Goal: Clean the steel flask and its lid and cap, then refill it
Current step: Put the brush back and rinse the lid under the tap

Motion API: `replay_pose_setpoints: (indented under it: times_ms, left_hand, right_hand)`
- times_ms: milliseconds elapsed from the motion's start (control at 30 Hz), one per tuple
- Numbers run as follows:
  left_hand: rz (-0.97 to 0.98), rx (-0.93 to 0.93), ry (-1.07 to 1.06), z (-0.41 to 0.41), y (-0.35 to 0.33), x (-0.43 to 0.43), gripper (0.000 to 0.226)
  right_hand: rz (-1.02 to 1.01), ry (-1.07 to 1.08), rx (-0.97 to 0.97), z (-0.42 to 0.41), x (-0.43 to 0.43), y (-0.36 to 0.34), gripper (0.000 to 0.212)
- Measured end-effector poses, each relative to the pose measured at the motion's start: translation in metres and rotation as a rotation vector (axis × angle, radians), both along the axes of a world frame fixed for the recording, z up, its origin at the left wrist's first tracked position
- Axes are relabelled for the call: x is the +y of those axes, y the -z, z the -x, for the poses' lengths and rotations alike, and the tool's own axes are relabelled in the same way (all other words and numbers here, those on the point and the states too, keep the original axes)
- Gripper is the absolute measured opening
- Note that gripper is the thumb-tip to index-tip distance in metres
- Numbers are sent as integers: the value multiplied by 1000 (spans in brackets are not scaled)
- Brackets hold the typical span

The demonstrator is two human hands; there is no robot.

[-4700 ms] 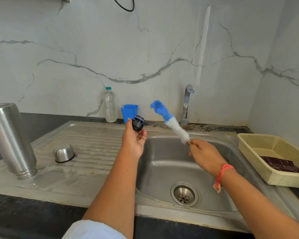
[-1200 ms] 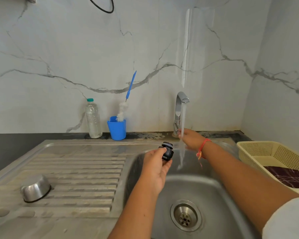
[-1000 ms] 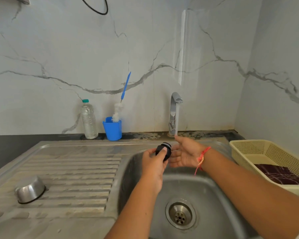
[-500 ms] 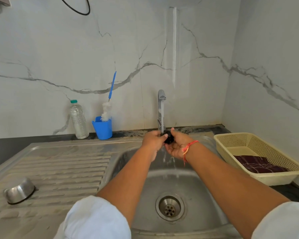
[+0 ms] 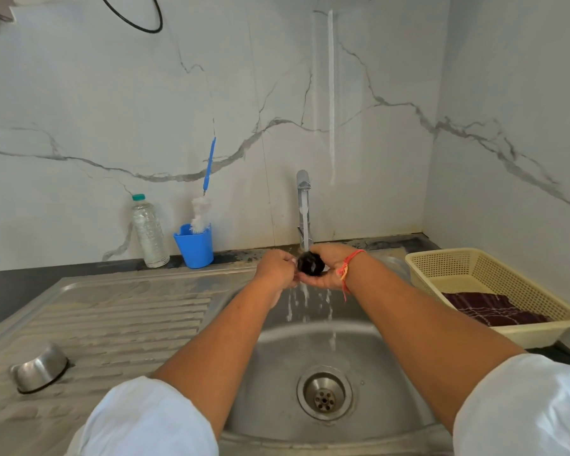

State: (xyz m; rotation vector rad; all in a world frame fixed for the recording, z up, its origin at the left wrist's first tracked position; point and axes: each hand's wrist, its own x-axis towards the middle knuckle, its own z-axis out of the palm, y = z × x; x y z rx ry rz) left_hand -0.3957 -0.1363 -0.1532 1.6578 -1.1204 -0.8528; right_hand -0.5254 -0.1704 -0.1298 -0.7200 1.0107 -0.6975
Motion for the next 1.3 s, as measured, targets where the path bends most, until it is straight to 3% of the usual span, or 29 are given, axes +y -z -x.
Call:
replay_pose_setpoints:
  times_ms: [100,167,333,533,700,767,967,1100,1233,1300]
  left_hand:
    - [0,1,35,1,-1,3,18]
    - [0,8,35,1,0,3,21]
    - [-19,77,42,0,1,3,13]
    - [9,64,102,-1,6,7,27]
    - [44,56,103,-1,6,2,22]
    - [32,47,90,-2,7,-3,22]
    - [-64,-12,102,-7,7,-13,18]
    - [-35,34,65,-8,3,-27,20]
    - [8,-29,109,-8,-3,-46,48]
    - [21,-94,132,-7,-7,-53,61]
  right_hand:
    - [103,-101,233,-3,-4,-1,21]
    - [236,-60,352,-5,-10,3,27]
    - [502,-57,484,-4,-17,18,45]
    - [574,-33,355,5,-12,34,38]
    - [337,-18,55,10,-9,38,22]
    - [311,6,77,8,-9,37,30]
    - [441,-57,480,3,-9,26,46]
    - [620,-70,558,5,-7,18,28]
    - [839,-62,779,9,-11,22,56]
    - [903,-74,737,15,-15,24,57]
